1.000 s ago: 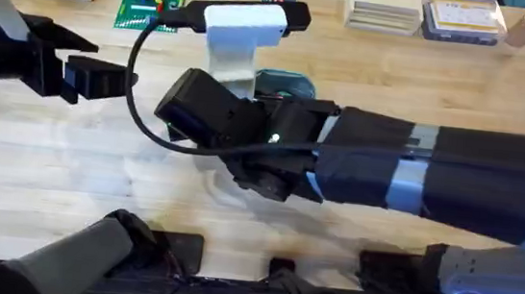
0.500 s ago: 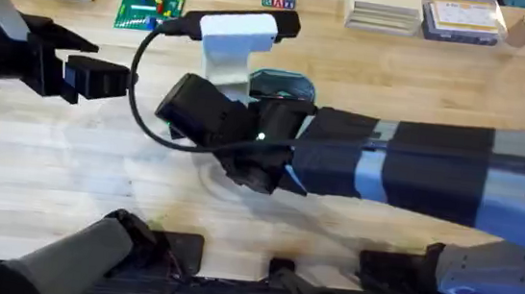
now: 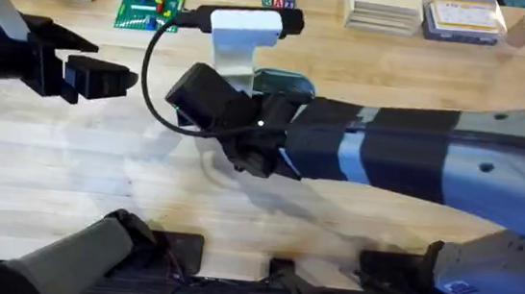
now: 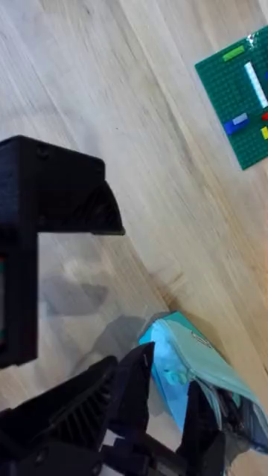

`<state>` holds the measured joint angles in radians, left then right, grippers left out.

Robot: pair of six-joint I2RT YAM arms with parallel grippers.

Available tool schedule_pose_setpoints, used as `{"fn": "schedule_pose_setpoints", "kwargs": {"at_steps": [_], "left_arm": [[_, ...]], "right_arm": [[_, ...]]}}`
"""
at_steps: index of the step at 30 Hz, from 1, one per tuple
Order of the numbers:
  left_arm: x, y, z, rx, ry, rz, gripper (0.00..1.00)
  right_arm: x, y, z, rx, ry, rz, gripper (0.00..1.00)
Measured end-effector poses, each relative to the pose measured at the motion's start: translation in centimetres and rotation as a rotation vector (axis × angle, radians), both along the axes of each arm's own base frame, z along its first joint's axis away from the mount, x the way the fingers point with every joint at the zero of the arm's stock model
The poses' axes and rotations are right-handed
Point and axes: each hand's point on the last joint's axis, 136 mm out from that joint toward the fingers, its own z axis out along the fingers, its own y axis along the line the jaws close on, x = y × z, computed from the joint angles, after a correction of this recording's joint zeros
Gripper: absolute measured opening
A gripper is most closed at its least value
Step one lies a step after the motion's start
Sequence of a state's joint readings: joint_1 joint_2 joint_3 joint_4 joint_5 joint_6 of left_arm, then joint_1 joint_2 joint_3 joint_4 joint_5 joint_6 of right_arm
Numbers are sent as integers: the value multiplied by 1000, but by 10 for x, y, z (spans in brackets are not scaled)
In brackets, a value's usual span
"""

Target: Unzip the bag, pick up the pens from the table one at a time and place them inside, then zip the bag closed.

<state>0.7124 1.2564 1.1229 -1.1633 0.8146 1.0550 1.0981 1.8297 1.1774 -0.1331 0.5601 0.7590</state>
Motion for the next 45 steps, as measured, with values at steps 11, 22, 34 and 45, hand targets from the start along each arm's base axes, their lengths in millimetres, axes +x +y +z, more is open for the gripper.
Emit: {"fn": "schedule_pose_setpoints", "kwargs": {"at_steps": [11,22,34,45], "left_arm": [[0,0,0,0,0,0,994],[0,0,0,0,0,0,994],[0,0,0,0,0,0,993],[0,0,0,0,0,0,993]], "right_arm": [[0,-1,-2,-9,-2,0,704],[1,-1,-2,-10,-1,-1,515],[1,-1,-2,-10,-1,-1,154],[0,-2,-3,-15,1,-1,75]]}}
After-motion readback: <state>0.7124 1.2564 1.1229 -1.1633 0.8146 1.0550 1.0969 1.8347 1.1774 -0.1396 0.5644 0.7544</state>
